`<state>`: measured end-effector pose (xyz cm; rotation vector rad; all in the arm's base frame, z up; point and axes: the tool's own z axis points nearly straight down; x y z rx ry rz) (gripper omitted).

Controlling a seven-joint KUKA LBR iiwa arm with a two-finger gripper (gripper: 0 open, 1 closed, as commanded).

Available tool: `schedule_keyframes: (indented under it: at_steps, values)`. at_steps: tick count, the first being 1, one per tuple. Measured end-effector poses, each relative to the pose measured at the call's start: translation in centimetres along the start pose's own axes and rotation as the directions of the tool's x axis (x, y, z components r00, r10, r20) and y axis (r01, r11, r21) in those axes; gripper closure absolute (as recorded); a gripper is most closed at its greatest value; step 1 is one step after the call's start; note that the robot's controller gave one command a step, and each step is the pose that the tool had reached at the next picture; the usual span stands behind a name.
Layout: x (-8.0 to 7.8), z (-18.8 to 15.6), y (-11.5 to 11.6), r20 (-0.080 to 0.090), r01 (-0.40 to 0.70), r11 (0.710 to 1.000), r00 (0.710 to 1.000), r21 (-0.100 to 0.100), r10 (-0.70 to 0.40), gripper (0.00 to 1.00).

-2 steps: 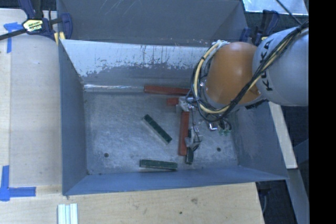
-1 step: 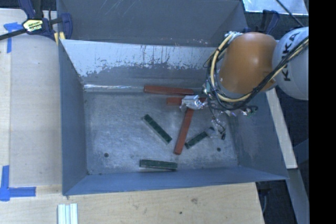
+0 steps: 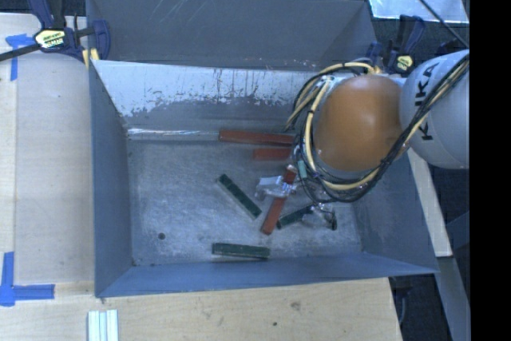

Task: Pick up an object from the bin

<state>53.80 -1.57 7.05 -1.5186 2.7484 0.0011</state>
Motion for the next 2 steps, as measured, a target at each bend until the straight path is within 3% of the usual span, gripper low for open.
schedule_keyframes:
  at_steps: [1, 2]
  values:
    - [0.0, -0.2, -0.2, 0.002, -0.005, 1.0, 1.0, 0.002, 0.005, 1.0]
    - [-0.3, -13.6, -1.6, 0.004, -0.021, 1.0, 1.0, 0.008, 0.021, 1.0]
